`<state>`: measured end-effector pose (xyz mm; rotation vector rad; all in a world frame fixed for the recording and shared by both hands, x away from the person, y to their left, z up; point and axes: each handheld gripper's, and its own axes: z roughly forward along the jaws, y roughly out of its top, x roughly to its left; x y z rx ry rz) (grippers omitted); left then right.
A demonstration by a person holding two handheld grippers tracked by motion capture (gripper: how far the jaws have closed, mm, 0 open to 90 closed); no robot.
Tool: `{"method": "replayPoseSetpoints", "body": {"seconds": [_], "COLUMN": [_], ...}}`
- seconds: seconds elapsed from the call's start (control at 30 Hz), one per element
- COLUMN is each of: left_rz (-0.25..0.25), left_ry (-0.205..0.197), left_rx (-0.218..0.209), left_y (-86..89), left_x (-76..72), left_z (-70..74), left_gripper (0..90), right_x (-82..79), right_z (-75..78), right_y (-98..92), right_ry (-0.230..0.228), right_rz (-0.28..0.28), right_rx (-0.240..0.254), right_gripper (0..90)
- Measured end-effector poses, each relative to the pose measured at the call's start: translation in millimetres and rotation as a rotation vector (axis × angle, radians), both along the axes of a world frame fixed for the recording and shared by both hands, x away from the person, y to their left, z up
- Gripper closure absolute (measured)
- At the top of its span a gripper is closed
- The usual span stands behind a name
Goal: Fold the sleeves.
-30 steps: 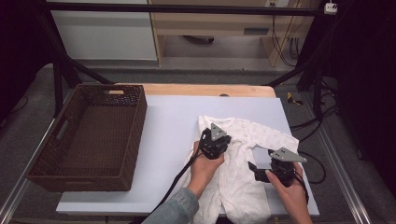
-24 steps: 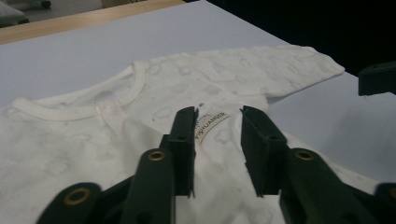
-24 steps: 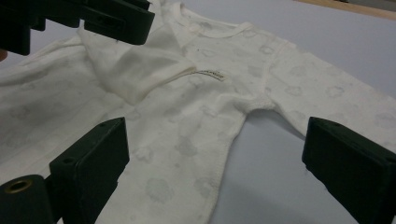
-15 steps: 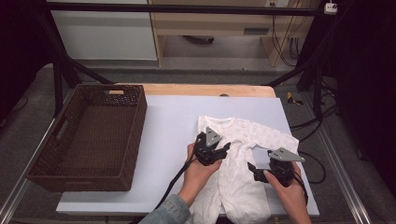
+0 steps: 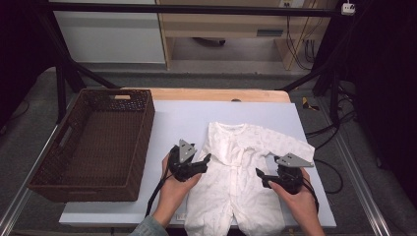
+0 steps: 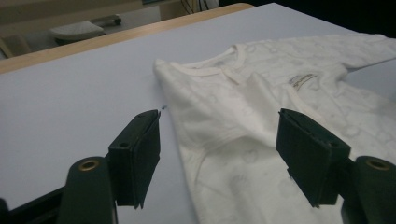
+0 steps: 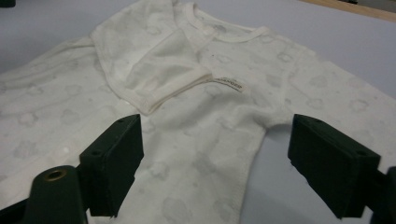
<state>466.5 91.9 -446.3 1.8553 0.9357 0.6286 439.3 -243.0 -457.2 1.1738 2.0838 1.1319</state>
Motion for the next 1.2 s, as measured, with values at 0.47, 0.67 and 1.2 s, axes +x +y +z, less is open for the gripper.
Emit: {"method": "replayPoseSetpoints", "body": {"seconds": [0.47, 0.67, 1.2], "left_rz": [0.034, 0.031, 0.052], "left_ry": [-0.011, -0.003, -0.009], "left_rx": [0.001, -0.027, -0.054], "left_y": [40.1, 43.9, 53.9], "left_x": [-0.8, -1.3, 0.3], "left_z": [-15.7, -13.9, -8.0], "left_gripper": [23.2, 23.2, 25.0], "right_x": [64.7, 92.3, 99.9], "right_z": [0.6, -11.3, -22.5], "right_y": [42.7, 50.0, 65.3], "right_ry": [0.110, 0.181, 0.197], "right_rz": [0.041, 0.017, 0.021], "right_rx": [-0.045, -0.016, -0.023], "right_gripper": [54.1, 55.8, 83.1]}}
